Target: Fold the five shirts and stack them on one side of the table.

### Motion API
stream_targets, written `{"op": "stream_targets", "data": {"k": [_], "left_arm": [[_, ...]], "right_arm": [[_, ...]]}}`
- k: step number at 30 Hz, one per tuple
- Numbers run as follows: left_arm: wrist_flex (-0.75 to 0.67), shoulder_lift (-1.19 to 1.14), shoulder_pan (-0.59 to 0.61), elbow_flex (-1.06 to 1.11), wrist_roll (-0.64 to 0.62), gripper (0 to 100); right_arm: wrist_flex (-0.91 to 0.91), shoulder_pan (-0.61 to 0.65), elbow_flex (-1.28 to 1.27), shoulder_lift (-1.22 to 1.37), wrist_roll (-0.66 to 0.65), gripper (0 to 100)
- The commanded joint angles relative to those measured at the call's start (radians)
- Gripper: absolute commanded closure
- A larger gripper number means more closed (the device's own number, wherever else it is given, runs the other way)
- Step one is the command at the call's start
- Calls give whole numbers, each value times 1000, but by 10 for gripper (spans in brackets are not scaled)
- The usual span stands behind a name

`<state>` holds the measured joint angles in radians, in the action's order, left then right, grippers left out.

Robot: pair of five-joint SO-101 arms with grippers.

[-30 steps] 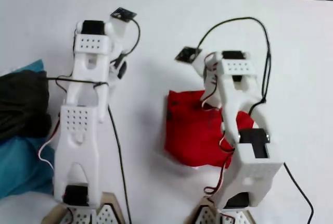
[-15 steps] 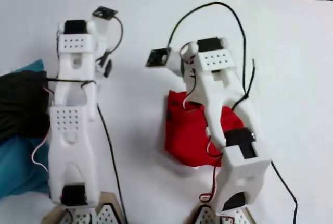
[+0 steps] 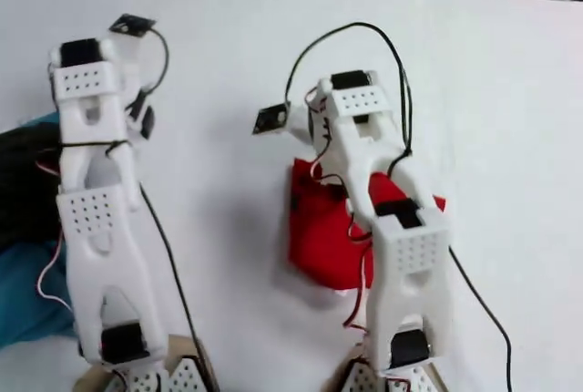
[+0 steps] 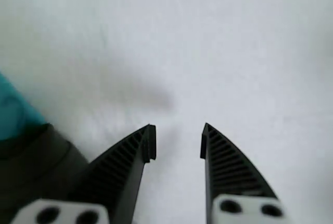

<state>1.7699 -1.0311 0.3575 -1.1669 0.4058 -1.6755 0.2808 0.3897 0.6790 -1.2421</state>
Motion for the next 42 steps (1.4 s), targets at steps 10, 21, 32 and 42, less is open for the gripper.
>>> {"op": "stream_targets", "data": {"k": [10, 21, 32, 42], "left_arm": [[18, 81, 38, -5, 5, 831], [18, 81, 34, -7, 5, 831], [18, 81, -12, -5, -2, 831], [18, 81, -164, -5, -35, 831]], "right_arm": [[-87, -51, 344, 321, -8, 687], [-87, -225, 361, 320, -6, 979], [-70, -469, 634, 329, 269, 979], [-19, -766, 833, 329, 543, 979]]}}
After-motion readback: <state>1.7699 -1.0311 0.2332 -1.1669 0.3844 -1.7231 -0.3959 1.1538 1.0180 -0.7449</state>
